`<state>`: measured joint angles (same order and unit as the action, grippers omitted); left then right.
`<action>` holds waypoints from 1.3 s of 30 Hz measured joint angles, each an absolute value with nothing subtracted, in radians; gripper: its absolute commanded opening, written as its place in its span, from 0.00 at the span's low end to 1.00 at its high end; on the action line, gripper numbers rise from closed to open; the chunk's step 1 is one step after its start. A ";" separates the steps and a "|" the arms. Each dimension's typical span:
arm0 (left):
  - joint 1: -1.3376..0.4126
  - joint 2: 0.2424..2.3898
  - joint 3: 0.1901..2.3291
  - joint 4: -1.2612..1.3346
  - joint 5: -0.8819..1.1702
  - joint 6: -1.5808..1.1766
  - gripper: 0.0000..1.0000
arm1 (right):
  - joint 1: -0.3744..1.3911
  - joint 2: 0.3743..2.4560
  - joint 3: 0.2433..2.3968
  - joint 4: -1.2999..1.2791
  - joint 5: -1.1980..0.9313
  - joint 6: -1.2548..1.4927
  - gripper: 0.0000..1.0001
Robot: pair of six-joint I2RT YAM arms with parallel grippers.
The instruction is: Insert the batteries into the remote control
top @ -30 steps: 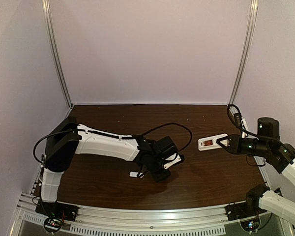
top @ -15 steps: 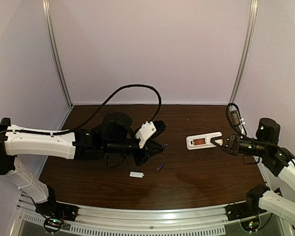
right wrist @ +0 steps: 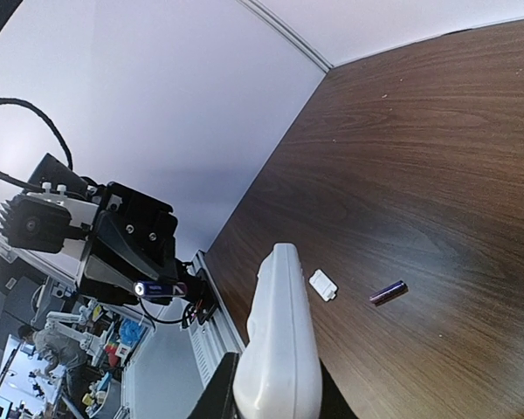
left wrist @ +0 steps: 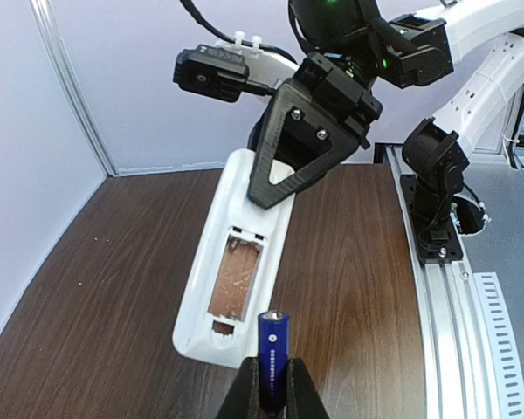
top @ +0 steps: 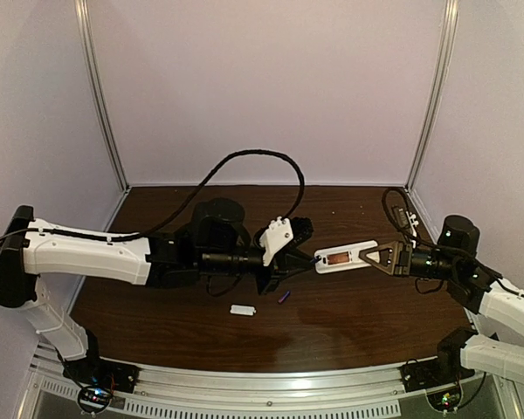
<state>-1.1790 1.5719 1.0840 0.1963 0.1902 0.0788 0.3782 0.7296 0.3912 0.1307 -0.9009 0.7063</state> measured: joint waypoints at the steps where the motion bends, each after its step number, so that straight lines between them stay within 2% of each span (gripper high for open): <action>1: -1.179 1.585 1.090 0.197 0.193 0.083 0.00 | 0.392 0.743 0.391 0.147 -0.901 0.714 0.00; 18: -1.179 1.656 1.140 0.201 0.207 0.115 0.00 | 0.566 0.942 0.401 0.332 -0.882 0.787 0.00; 39: -1.180 1.679 1.141 0.199 0.187 0.141 0.00 | 0.590 0.970 0.402 0.439 -0.889 0.864 0.00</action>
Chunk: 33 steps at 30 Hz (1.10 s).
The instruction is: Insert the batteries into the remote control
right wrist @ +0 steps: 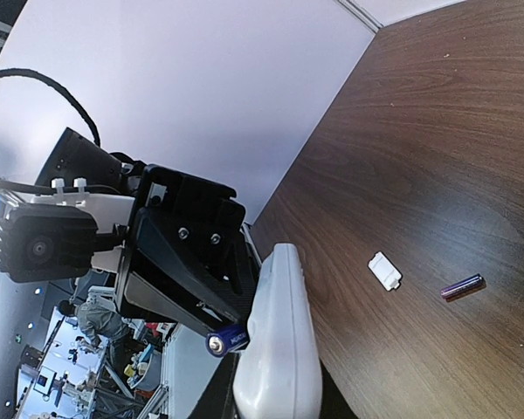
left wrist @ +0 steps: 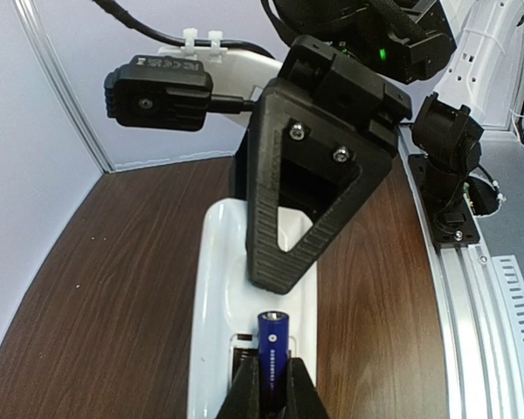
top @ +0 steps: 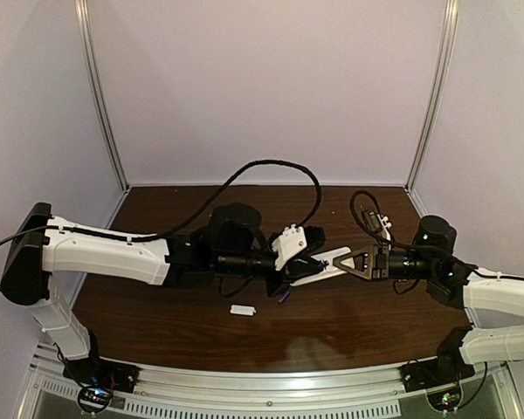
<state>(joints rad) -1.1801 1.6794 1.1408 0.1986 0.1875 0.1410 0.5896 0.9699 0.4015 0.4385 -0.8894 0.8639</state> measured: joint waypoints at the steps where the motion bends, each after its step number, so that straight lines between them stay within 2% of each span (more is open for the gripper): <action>1: -1.180 1.679 1.141 0.196 0.187 0.142 0.00 | 0.590 0.970 0.402 0.438 -0.889 0.864 0.00; 13: -1.180 1.679 1.156 0.102 0.187 0.149 0.03 | 0.590 0.970 0.402 0.393 -0.887 0.857 0.00; 16: -1.180 1.679 1.157 0.093 0.187 0.149 0.06 | 0.590 0.970 0.402 0.389 -0.886 0.852 0.00; 23: -1.180 1.679 1.168 0.046 0.186 0.149 0.20 | 0.590 0.970 0.402 0.376 -0.883 0.841 0.00; 33: -1.181 1.679 1.174 0.020 0.182 0.148 0.25 | 0.590 0.971 0.403 0.377 -0.881 0.838 0.00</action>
<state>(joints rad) -1.1809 1.6794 1.1736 0.0200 0.1822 0.1482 0.5896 0.9707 0.4034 0.3767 -0.8814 0.8375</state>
